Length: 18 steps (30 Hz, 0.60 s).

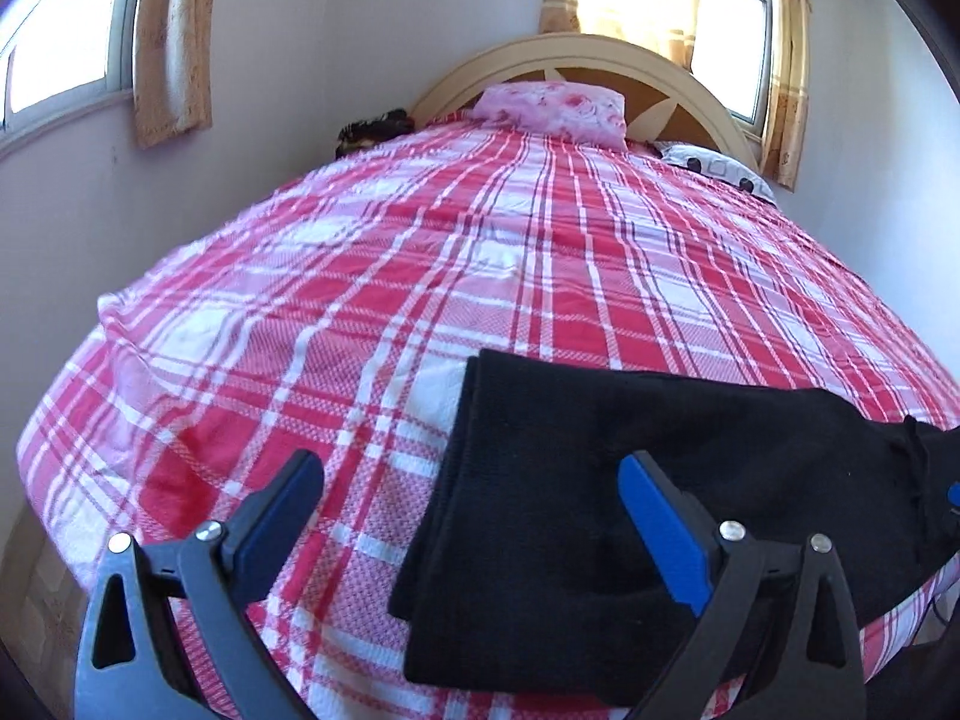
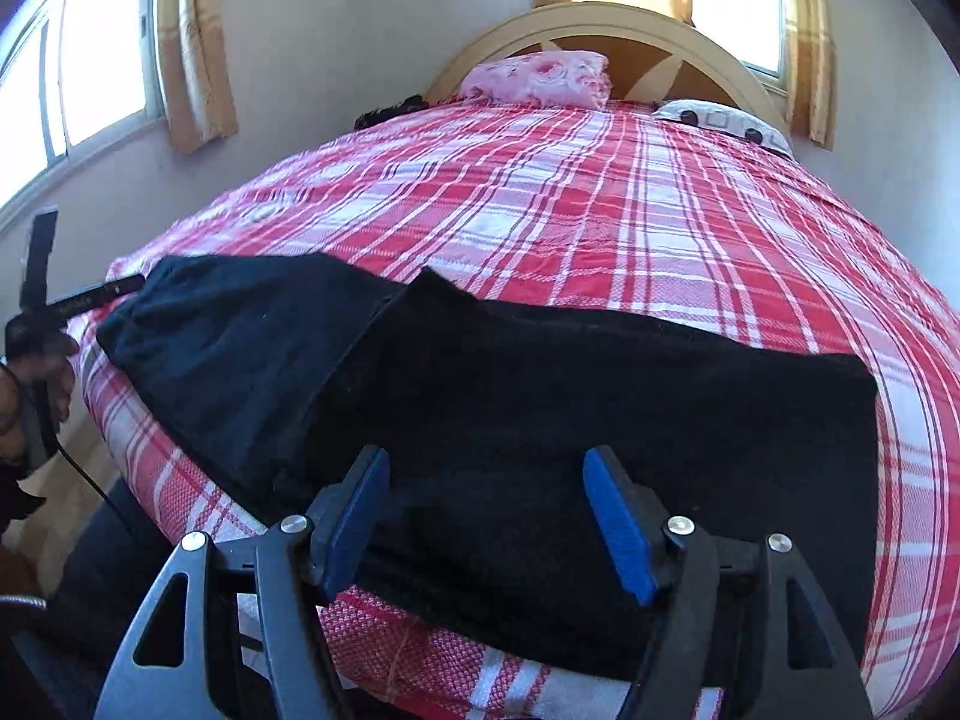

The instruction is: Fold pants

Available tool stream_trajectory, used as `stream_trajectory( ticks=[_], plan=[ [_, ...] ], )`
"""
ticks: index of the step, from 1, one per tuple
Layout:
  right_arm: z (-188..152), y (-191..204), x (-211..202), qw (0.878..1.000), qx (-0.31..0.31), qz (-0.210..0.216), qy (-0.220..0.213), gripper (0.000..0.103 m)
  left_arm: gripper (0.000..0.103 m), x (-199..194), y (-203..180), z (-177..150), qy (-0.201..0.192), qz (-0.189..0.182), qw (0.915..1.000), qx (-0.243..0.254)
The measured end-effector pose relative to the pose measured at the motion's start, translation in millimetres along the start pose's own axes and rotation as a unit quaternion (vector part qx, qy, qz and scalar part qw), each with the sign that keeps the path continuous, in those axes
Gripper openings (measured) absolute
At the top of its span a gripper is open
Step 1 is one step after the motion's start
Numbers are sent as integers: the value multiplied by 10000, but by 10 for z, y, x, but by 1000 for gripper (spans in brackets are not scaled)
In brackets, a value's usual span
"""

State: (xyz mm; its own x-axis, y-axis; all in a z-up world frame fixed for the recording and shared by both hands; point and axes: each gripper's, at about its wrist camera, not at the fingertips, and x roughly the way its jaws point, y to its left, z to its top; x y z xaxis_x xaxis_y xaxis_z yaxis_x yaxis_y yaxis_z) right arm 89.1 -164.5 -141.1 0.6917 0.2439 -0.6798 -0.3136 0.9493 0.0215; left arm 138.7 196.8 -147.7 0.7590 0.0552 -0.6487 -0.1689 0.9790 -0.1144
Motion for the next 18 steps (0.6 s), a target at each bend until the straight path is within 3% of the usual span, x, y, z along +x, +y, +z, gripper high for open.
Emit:
stream_trajectory(
  ticks=[6,16,18],
  plan=[
    [-74,20,-27,9999,-48,83,-95,69,99,241,-141,-59,347,-115,9992,140],
    [-165,104,-17,9995,-162,152,-236,69,99,280,-181,-29,462,-36,9984,325],
    [-173,102,-19,9995,-132,156,-256,69,92,263,-199,-38,415,-76,9984,381]
  ],
)
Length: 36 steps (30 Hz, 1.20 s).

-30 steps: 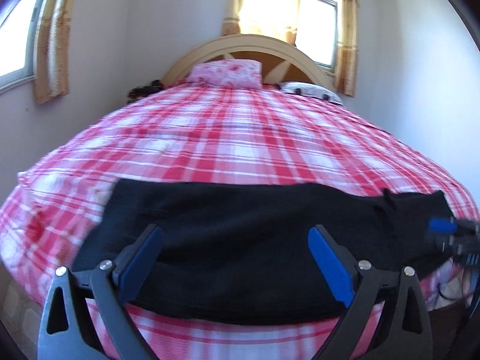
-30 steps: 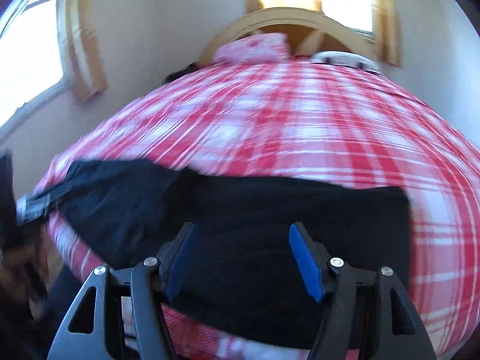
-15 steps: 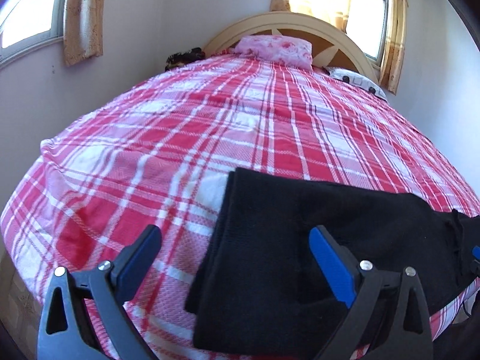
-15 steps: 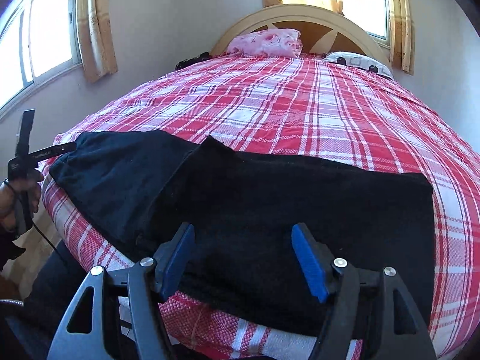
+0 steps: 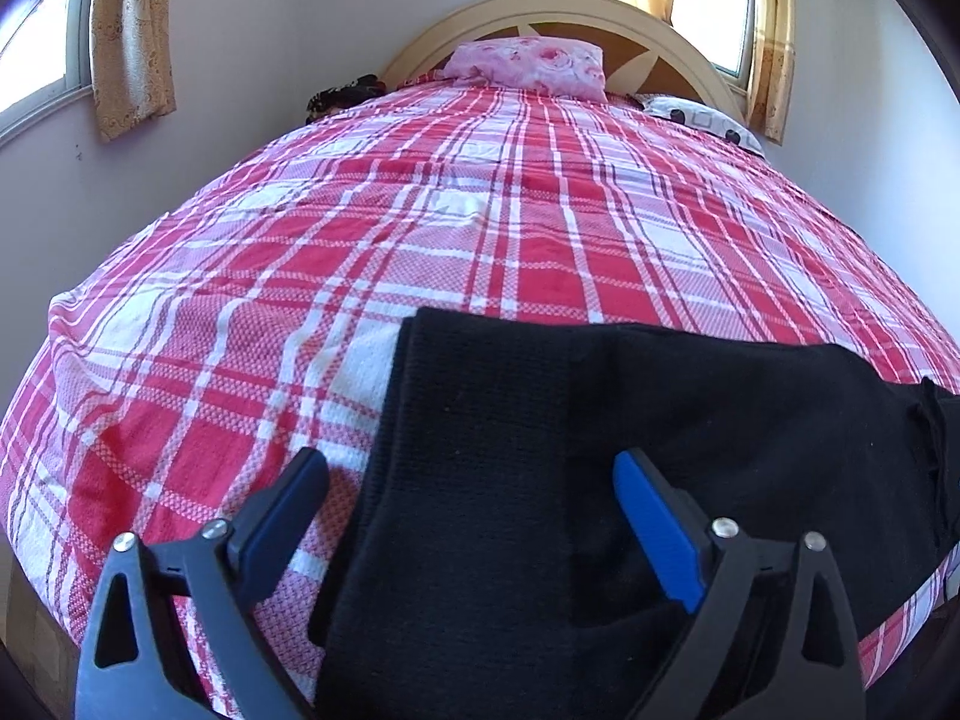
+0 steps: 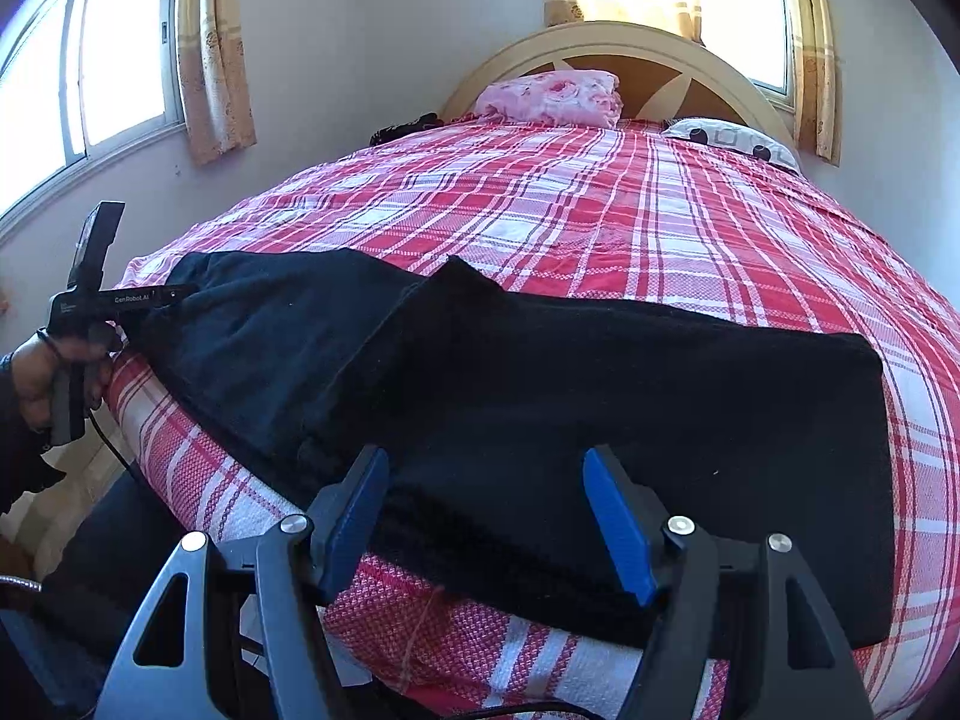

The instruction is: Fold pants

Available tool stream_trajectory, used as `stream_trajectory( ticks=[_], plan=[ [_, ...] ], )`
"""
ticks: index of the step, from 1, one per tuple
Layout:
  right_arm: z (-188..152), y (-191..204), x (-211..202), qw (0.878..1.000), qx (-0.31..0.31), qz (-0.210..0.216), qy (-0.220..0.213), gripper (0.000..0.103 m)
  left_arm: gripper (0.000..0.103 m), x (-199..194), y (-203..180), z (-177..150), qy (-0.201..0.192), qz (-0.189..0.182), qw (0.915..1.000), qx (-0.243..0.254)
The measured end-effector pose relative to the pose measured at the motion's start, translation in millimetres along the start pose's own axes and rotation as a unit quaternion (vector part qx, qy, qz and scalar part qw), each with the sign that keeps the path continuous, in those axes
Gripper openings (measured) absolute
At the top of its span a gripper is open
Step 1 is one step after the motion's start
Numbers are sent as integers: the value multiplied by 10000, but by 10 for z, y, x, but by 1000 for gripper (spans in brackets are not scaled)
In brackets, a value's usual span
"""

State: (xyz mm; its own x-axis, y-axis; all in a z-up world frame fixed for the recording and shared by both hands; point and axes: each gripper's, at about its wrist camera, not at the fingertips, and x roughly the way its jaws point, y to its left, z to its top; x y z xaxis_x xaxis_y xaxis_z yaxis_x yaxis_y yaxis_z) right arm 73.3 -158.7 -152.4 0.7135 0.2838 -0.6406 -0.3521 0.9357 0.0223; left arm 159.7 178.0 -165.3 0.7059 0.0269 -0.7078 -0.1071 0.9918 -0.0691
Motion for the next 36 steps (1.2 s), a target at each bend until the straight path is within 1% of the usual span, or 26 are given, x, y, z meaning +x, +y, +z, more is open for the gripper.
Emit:
stream_trajectory(
  ticks=[2,3,4,6,7,8,9,12,14,17,20,22,24,29,32,36],
  plan=[
    [-5,7,-5,10000,-2,-5,-15,69,82,-8,-50,-3,-57,-55,9999,88],
    [-7,8,-6,10000,-7,-7,-19,69,79,-20,-99,-14,-105,38,9997,220],
    [-9,8,-8,10000,-3,-11,-30,69,77,-25,-117,-16,-118,41,9996,267],
    [-14,4,-10,10000,29,-8,-54,69,67,-20,-118,-15,-89,-88,9996,239],
    [-17,-1,-10,10000,43,-6,-58,69,65,-23,-119,-7,-77,-108,9996,243],
    [-17,-4,-11,10000,42,-5,-61,69,55,-29,-125,-1,-66,-150,9995,271],
    [-17,-5,-12,10000,41,-4,-65,69,44,-38,-144,6,-44,-268,9991,320],
    [-12,-24,-23,9999,104,34,-87,69,35,-75,-232,15,-21,-272,9985,469],
    [0,-47,-37,9998,170,66,-100,69,34,-113,-242,23,-30,-334,9984,448],
    [36,-104,-87,9995,283,54,-156,69,32,-226,-206,46,-71,-593,9980,199],
    [94,-237,-189,9987,439,5,-257,69,32,-416,-193,113,-167,-1032,9945,-114],
    [123,-341,-273,9979,545,-104,-328,69,32,-580,-228,189,-265,-1383,9895,-314],
    [153,-483,-359,9965,712,-219,-376,69,32,-723,-334,269,-365,-1624,9854,-345],
    [152,-928,-535,9882,1306,-603,-528,69,32,-969,-760,418,-539,-1924,9798,-115],
    [104,-1184,-577,9799,1669,-905,-618,69,32,-1110,-1137,492,-562,-2239,9729,96],
    [27,-1461,-559,9701,2082,-1070,-639,69,32,-1230,-1646,558,-553,-2525,9650,449]
  ],
)
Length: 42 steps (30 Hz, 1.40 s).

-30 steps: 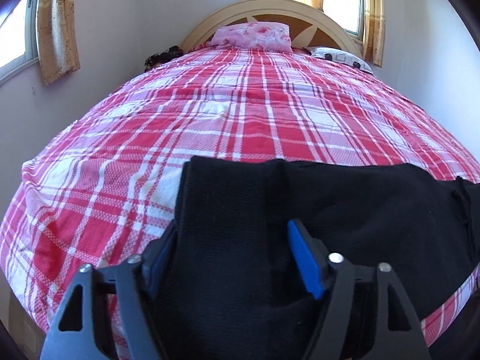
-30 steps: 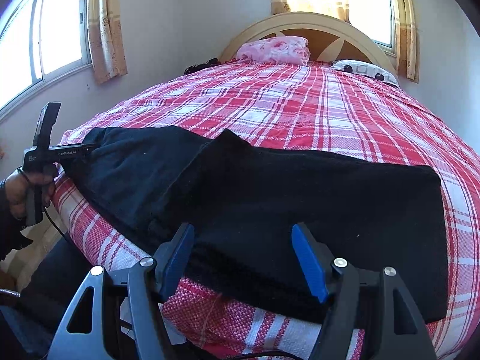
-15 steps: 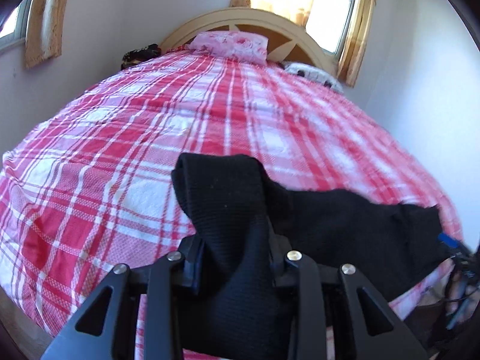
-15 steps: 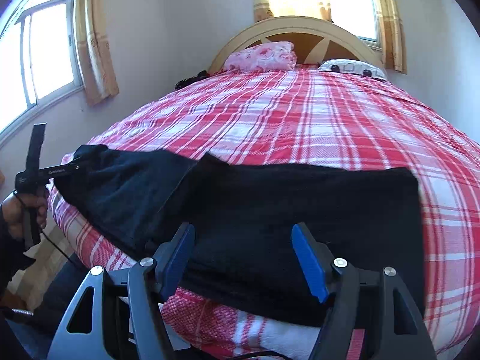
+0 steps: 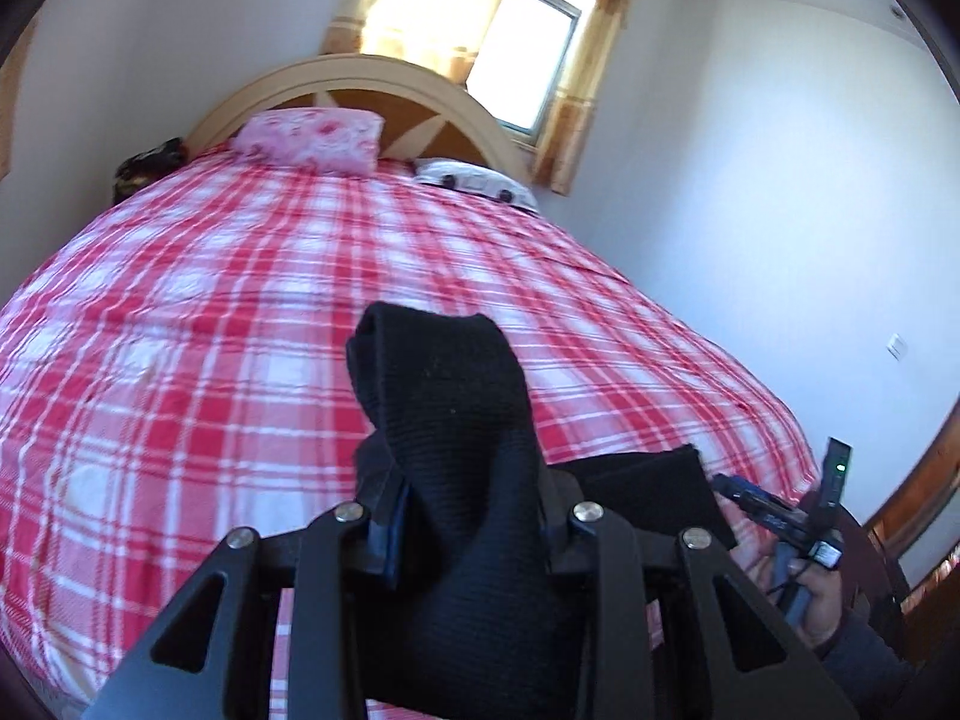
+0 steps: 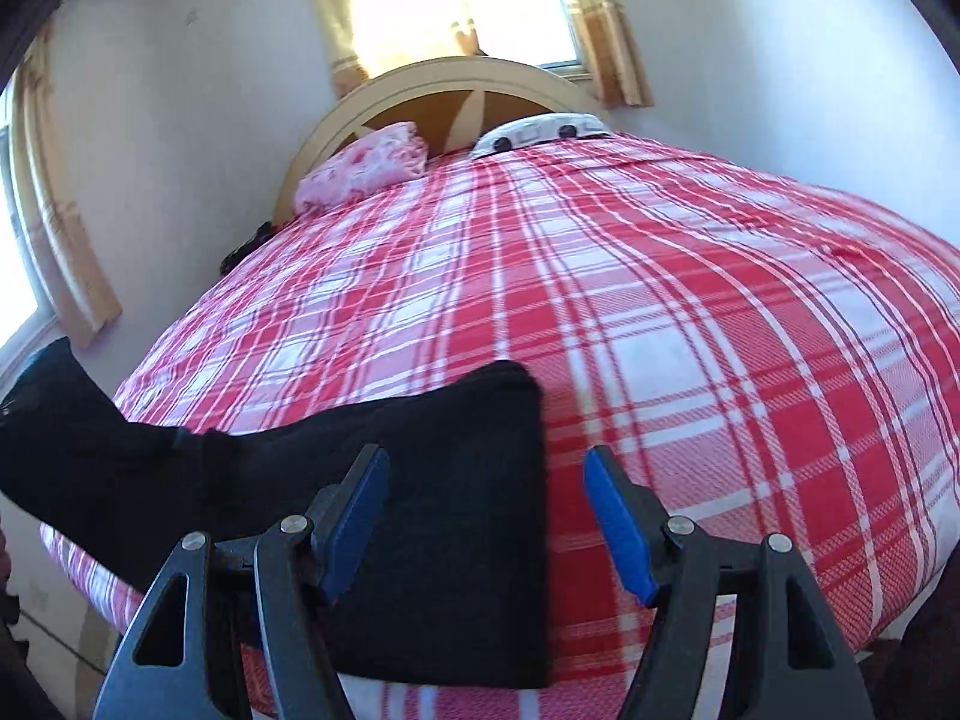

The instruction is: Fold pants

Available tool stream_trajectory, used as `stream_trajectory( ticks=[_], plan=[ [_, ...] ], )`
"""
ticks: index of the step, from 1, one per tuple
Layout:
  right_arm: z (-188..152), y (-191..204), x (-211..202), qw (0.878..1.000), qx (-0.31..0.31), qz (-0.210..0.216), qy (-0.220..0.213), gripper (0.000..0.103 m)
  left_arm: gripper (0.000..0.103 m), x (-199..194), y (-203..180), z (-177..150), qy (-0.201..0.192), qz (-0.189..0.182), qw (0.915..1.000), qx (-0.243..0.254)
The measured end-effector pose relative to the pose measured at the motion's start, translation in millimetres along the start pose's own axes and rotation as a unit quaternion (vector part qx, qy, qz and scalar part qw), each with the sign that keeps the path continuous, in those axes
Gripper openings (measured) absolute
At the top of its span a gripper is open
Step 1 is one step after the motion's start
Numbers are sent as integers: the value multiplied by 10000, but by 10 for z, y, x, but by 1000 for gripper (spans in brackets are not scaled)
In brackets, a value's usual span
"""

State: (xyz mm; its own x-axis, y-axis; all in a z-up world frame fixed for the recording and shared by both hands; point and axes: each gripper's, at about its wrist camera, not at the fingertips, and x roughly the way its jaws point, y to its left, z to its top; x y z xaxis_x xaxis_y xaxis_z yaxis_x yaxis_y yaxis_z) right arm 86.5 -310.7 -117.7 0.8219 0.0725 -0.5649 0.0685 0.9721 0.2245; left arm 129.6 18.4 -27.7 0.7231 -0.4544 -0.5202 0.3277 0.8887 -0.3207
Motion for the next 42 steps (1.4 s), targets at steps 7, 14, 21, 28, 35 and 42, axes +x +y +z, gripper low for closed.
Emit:
stream_trajectory(
  ticks=[7,14,21,28,35,42],
  plan=[
    [42,-265,9,9993,297,-165,-176,69,32,335,-637,78,292,-368,9983,345],
    [51,-560,-66,9954,790,-377,-393,69,32,785,-1152,67,591,-535,9947,650],
    [105,-813,-216,9873,1310,-432,-788,69,33,1326,-1536,-169,973,-487,9892,984],
    [116,-864,-223,9862,1384,-426,-809,69,51,1501,-1804,-439,1228,-726,9824,1207],
    [151,-831,-315,9859,1366,-69,-963,69,89,856,-1731,-377,176,-913,9872,1299],
    [113,-346,-506,9940,613,717,-560,69,92,681,-1141,-630,60,350,9901,1356]
  ],
)
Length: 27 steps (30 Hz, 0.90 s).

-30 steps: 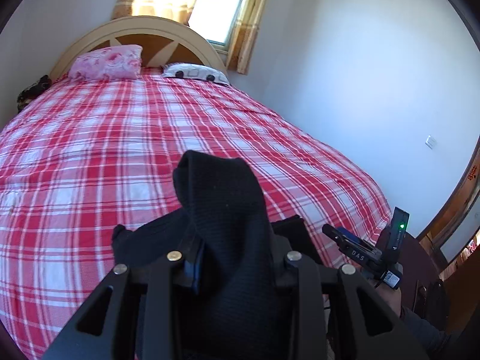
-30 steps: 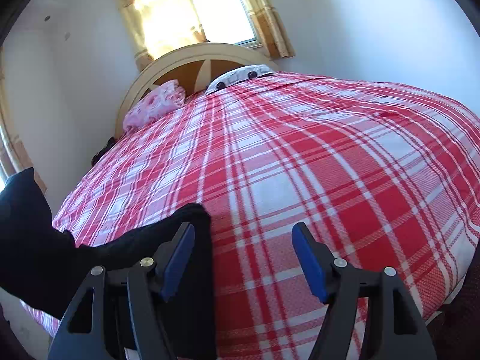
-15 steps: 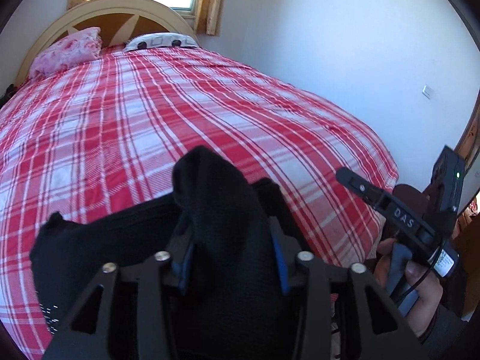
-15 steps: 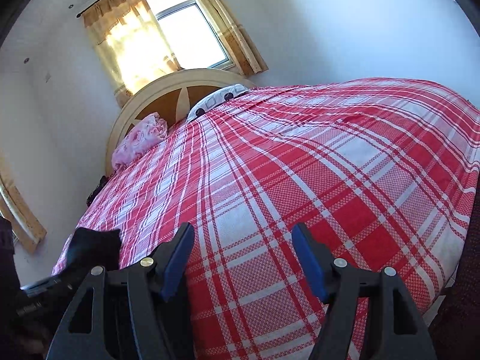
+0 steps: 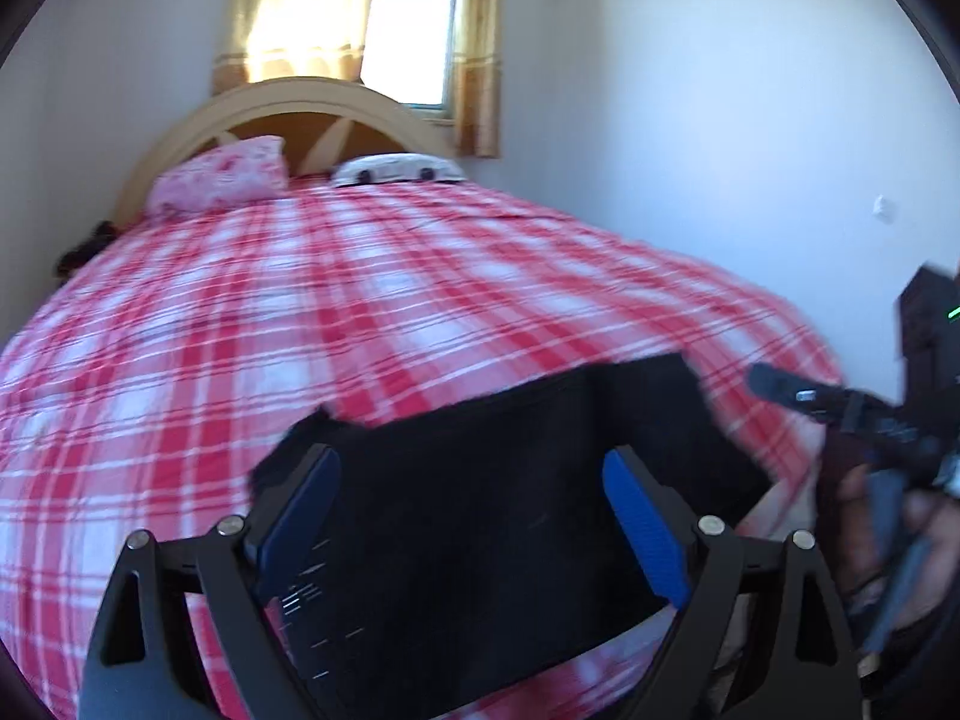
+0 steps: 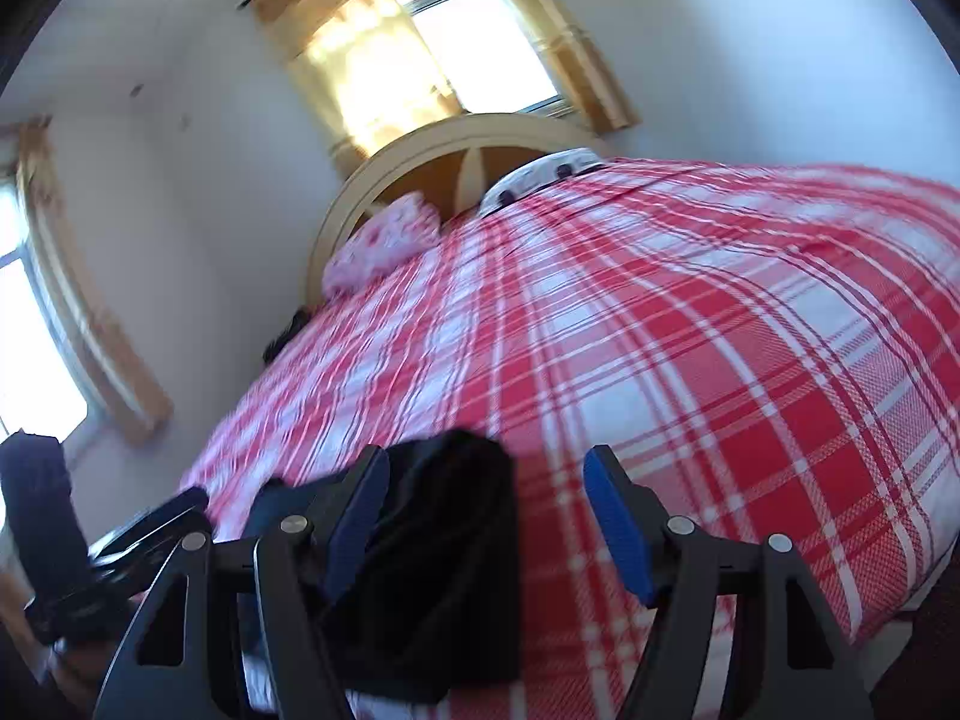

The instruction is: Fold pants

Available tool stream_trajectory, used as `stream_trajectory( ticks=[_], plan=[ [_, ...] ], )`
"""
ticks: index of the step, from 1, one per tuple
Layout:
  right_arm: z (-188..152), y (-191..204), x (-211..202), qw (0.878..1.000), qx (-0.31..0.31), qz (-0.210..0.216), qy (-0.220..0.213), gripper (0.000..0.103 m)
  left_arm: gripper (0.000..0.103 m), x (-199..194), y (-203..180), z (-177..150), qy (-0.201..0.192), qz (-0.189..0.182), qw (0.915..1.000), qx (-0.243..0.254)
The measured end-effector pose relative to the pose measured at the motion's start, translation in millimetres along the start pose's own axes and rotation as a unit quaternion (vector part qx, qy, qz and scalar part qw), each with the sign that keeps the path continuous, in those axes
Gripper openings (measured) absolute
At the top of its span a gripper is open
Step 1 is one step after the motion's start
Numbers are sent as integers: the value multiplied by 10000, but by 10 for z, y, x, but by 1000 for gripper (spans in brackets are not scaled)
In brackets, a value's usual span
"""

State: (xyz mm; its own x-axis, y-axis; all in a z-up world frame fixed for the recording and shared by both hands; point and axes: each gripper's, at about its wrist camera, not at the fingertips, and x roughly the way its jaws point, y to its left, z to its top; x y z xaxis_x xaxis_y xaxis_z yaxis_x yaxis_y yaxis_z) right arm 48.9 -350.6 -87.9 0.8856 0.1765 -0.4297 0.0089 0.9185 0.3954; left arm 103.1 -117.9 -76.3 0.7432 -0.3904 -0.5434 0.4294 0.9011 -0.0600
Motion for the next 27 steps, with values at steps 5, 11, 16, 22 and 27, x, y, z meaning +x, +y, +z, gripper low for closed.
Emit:
stream_trajectory(
  ticks=[5,11,16,22,27],
  plan=[
    [-304,328,89,9935,-914,-377,567,69,92,299,251,-399,668,250,9970,-285],
    [-340,-58,278,9906,-310,-784,1076,69,103,421,438,-529,908,448,9935,-527],
    [-250,-221,223,9871,-207,-1311,895,69,103,259,457,-549,782,467,9944,-529],
    [45,285,-119,9954,-808,-424,294,69,103,-10,517,-565,375,583,9961,-539],
    [168,959,436,9816,-1103,927,1254,69,103,88,568,-630,553,402,9958,-614]
  ],
)
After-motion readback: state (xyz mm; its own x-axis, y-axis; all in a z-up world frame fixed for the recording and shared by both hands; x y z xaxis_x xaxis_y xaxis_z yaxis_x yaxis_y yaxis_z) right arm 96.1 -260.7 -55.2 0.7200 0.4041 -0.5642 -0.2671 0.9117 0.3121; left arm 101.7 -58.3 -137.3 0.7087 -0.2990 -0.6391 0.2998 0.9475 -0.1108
